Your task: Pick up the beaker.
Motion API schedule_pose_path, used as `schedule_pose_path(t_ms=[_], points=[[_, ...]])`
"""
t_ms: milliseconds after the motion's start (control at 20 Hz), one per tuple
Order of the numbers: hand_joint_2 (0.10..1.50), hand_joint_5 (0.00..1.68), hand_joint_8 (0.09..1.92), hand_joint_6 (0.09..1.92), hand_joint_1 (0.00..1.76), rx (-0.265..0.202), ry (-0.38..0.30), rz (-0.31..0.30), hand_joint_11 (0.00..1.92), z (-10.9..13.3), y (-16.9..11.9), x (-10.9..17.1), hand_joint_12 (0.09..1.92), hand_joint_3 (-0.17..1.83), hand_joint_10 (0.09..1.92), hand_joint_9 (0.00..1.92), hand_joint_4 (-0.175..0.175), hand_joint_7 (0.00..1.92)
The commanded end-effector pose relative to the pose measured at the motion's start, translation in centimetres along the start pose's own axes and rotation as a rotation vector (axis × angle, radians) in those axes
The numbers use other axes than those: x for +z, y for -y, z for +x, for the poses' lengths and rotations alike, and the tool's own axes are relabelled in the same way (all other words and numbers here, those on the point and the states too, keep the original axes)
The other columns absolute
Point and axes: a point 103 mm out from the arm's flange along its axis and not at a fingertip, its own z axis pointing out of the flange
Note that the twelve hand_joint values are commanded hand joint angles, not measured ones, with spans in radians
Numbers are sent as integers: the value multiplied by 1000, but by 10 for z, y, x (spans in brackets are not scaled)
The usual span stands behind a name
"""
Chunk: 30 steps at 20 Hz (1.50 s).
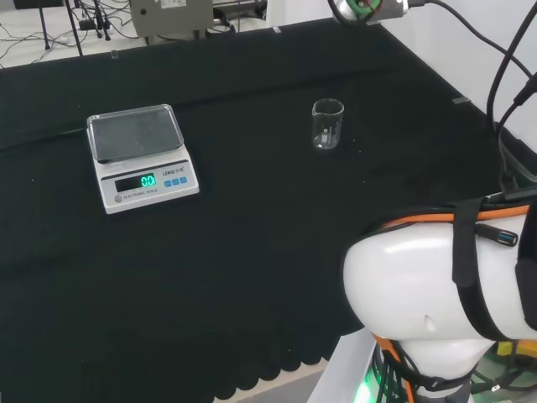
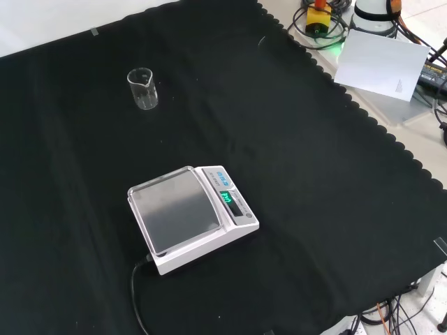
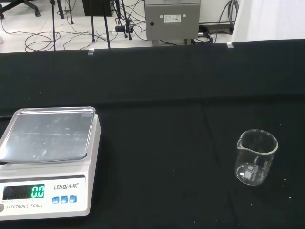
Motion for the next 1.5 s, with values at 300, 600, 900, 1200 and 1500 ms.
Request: schedule_pose_path(t_ms=[300,600,900,1200,1500], points=[[706,264,645,87,572,9,6,-2,0,-4,-8,7,1419,154,827,256,-7,175],[705,239,651,87,585,47,-27,65,0,-33,-50,70,1416,148,825,239,-3,145],[701,115,643,87,610,70,-20,55,0,-55,-73,119,1367,136,824,180,16,50],[696,4,552,87,629,100,-29,-13,0,-70,-93,140,1342,124,829,131,46,0],[693,0,461,87,637,122,-31,15,0,-101,-123,169,1310,114,826,98,59,0]])
